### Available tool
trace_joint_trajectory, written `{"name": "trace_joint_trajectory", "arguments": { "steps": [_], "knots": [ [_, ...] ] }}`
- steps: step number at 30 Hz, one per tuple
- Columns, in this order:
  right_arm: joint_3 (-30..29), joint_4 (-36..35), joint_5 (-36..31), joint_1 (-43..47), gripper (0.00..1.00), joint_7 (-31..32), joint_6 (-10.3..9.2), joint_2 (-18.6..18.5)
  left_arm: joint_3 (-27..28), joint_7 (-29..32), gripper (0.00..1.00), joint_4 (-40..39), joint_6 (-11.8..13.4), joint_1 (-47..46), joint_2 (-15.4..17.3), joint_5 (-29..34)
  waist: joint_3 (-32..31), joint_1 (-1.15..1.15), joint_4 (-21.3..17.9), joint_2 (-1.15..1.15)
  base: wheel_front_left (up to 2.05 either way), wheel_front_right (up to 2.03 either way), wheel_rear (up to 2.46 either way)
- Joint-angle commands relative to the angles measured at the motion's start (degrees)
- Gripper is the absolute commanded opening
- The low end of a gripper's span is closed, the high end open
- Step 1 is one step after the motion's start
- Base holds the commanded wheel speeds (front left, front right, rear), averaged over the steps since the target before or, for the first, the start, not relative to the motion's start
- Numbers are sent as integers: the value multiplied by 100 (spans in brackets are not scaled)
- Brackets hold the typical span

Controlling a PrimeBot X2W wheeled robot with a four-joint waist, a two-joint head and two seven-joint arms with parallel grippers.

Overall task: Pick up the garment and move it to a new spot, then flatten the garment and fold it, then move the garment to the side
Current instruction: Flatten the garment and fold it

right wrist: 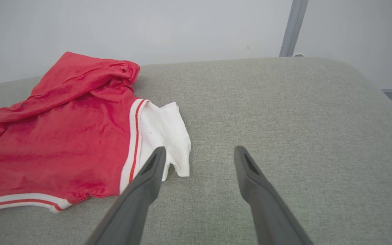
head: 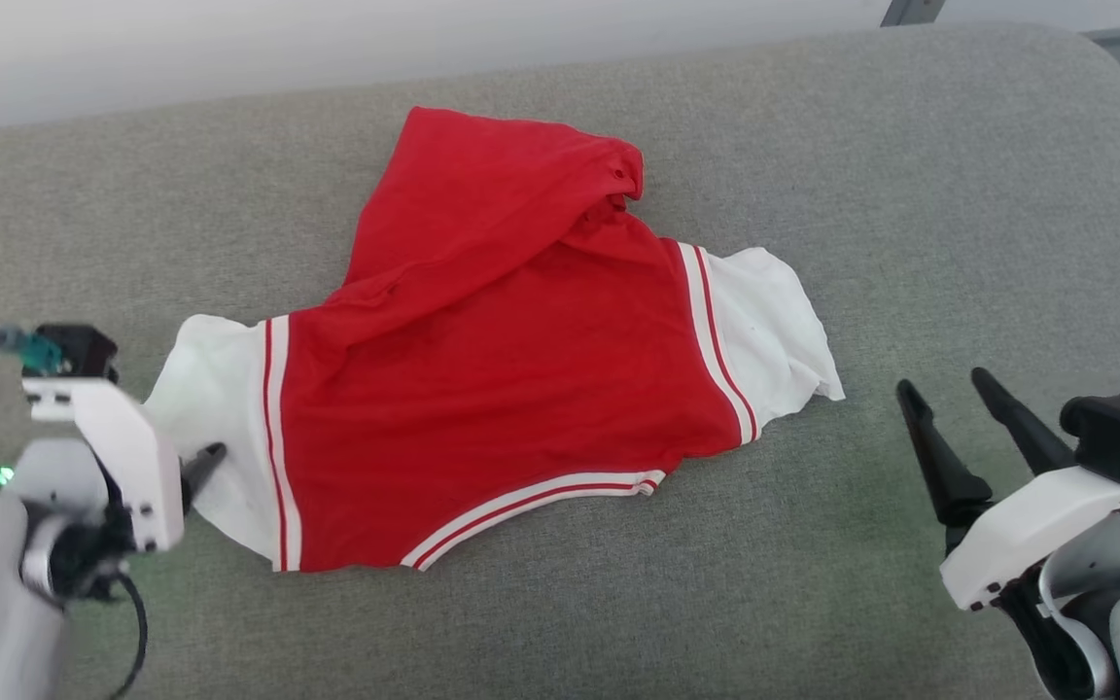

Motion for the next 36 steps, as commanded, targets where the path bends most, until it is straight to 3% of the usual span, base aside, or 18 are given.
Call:
{"name": "trace_joint_trajectory", "arguments": {
  "steps": [1,6,7,8,9,16,24,31,36],
  "knots": [
    [14,3,52,-36,100,45,-1,22,3,178,100,130,97,-195,-6,-43,35,0,-19,0,0,0,0],
    [147,21,195,-107,100,267,-1,-14,-147,925,100,828,366,-688,20,34,144,0,-81,0,0,0,0],
    [178,30,227,-120,100,325,-1,-23,-174,1046,73,974,404,-749,32,46,167,0,-96,0,0,0,0],
    [206,41,261,-131,100,377,-1,-36,-198,1158,17,1104,421,-790,41,42,192,0,-110,0,0,0,0],
    [233,58,285,-150,100,426,-1,-55,-211,1257,0,1224,443,-827,49,32,213,0,-124,0,0,0,0],
    [489,256,498,-431,100,837,-1,-216,-263,1483,0,1390,391,-1017,-25,-75,361,0,-76,0,0,0,0],
    [777,827,675,-1196,100,1664,-1,-534,-388,1306,0,1229,277,-1275,-270,-98,543,0,281,0,0,0,0],
    [1202,1662,667,-1932,100,2662,-1,-797,-538,1173,0,1158,155,-1559,-467,-84,723,0,644,0,0,0,0],
    [1631,2392,877,-2336,100,3283,-1,-681,-592,1036,0,1190,105,-1718,-566,-108,815,0,797,0,0,0,0]
  ]
}}
